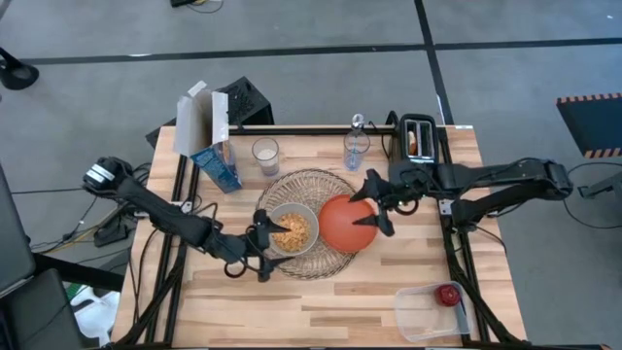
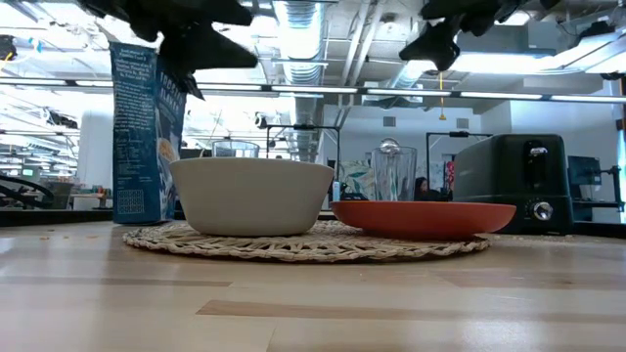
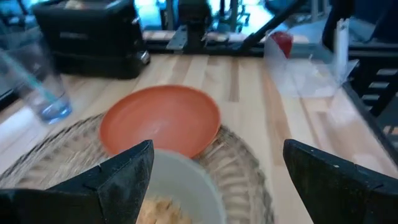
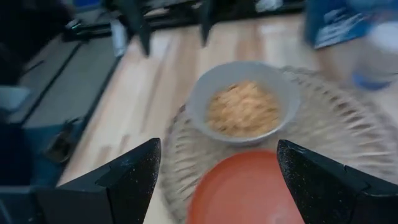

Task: Arrange a breakfast setting
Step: Put the bagel from the toaster on the orange plate

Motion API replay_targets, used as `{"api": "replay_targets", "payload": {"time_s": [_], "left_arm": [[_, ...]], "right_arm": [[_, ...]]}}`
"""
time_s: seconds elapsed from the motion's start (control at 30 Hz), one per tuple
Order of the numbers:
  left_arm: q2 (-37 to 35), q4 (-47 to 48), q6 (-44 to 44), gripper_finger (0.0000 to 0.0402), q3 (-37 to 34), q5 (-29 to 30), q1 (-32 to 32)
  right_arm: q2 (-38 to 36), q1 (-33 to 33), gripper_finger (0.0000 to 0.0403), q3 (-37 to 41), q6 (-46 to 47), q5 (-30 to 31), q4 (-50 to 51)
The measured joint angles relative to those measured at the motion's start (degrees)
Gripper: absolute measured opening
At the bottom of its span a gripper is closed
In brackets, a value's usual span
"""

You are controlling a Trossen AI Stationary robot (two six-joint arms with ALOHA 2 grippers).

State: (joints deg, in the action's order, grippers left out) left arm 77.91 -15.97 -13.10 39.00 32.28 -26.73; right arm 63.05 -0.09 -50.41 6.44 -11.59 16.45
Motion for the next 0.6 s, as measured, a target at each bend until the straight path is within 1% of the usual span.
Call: {"api": "replay_targets", "payload": {"time_s": [0.1, 0.27, 0.33, 0.43, 0.6], "left_arm": [[3.04, -4.46, 0.86, 0.0343, 0.0, -1.48, 0.73], [8.77, -11.29, -0.75, 0.0343, 0.02, -2.73, 1.87], [10.78, -11.52, -1.64, 0.0343, 0.76, -1.25, 1.85], [13.82, -11.23, -2.24, 0.0343, 3.96, -1.24, 1.48], [19.66, -8.66, -1.0, 0.0343, 12.59, 0.27, -0.61]], "right_arm": [[0.0, 2.19, 0.0348, 0.02, 1.08, -2.68, -0.36], [-0.01, 7.62, 0.0348, 0.02, 3.16, -2.69, 1.2], [-0.02, 10.49, 0.0348, 0.02, 4.23, -0.94, 2.71], [0.0, 15.19, 0.0348, 0.02, 6.56, 2.78, 4.56], [-0.48, 22.75, 0.0346, 0.02, 8.63, 7.35, 4.78]]}}
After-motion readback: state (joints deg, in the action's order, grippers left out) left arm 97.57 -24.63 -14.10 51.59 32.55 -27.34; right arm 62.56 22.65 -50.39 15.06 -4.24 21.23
